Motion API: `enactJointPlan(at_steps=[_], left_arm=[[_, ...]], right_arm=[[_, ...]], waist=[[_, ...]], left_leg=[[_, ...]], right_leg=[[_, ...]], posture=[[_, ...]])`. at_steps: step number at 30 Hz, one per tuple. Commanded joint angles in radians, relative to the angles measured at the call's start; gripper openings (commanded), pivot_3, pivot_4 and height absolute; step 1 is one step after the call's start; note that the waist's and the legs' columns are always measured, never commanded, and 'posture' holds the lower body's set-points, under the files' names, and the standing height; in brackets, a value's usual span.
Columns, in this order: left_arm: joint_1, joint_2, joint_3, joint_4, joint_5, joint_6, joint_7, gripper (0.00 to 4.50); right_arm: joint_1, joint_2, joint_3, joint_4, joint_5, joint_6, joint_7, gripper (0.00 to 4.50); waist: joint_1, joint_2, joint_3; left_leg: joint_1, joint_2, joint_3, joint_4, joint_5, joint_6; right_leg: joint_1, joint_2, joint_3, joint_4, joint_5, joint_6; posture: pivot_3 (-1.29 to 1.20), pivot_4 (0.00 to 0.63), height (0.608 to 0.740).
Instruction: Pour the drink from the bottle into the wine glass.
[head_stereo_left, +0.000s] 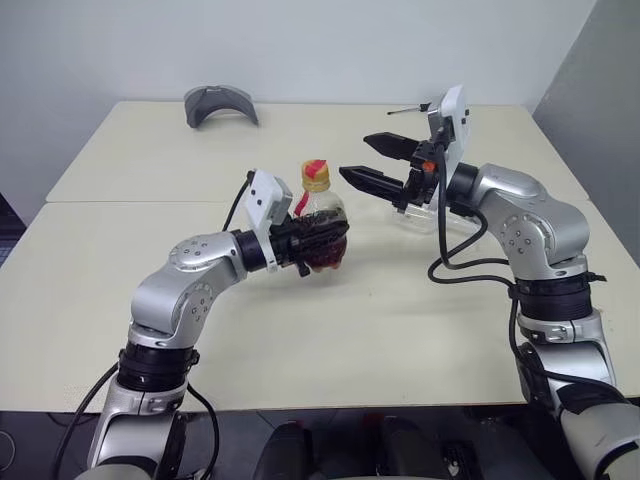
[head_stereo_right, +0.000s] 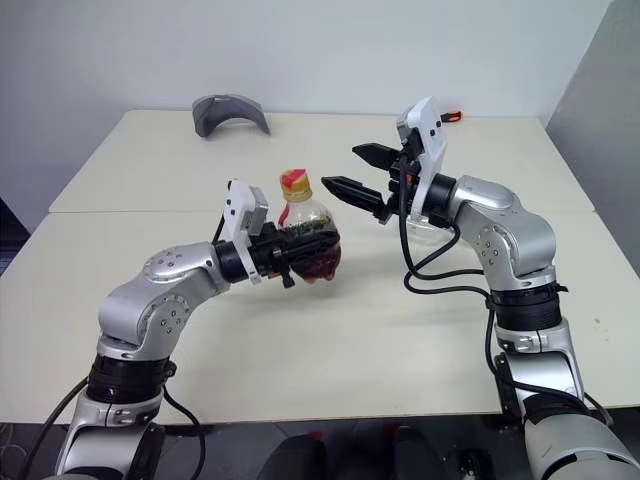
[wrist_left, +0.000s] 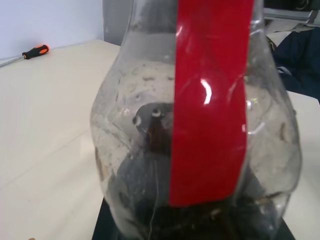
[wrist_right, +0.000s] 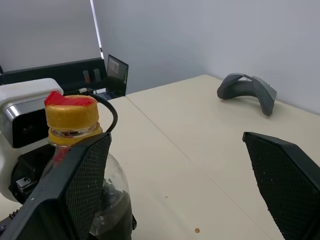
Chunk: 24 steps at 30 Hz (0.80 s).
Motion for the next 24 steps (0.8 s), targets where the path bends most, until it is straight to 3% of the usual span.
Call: enactJointPlan(at_steps=[1, 6, 12, 24], left_arm=[[-0.025, 0.002, 0.017, -0.032, -0.012, -0.019, -0.008, 1.04], [-0.028, 0.003, 0.019, -0.030, -0.010, -0.020, -0.009, 1.04], [-0.027, 0.005, 0.020, -0.034, -0.011, -0.018, -0.008, 1.04], [-0.020, 0.002, 0.017, -0.049, -0.015, -0.014, -0.005, 1.04]], right_arm=[[0.004, -0.012, -0.024, -0.032, 0.007, -0.005, 0.003, 4.49], [0.020, -0.021, -0.017, -0.066, 0.037, 0.021, 0.037, 4.49], [0.021, -0.007, -0.049, -0.136, 0.195, 0.148, 0.074, 4.49], [-0.035, 0.074, -0.011, -0.099, 0.158, 0.104, 0.016, 4.49]], waist=[[0.001, 0.000, 0.000], [0.001, 0.000, 0.000], [0.001, 0.000, 0.000], [0.000, 0.000, 0.000]], left_leg=[[0.000, 0.000, 0.000, 0.000, 0.000, 0.000], [0.000, 0.000, 0.000, 0.000, 0.000, 0.000], [0.000, 0.000, 0.000, 0.000, 0.000, 0.000], [0.000, 0.000, 0.000, 0.000, 0.000, 0.000]], right_leg=[[0.000, 0.000, 0.000, 0.000, 0.000, 0.000], [0.000, 0.000, 0.000, 0.000, 0.000, 0.000], [0.000, 0.000, 0.000, 0.000, 0.000, 0.000], [0.000, 0.000, 0.000, 0.000, 0.000, 0.000]], posture=[[0.00, 0.150, 0.740], [0.00, 0.150, 0.740], [0.00, 0.150, 0.740], [0.00, 0.150, 0.740]])
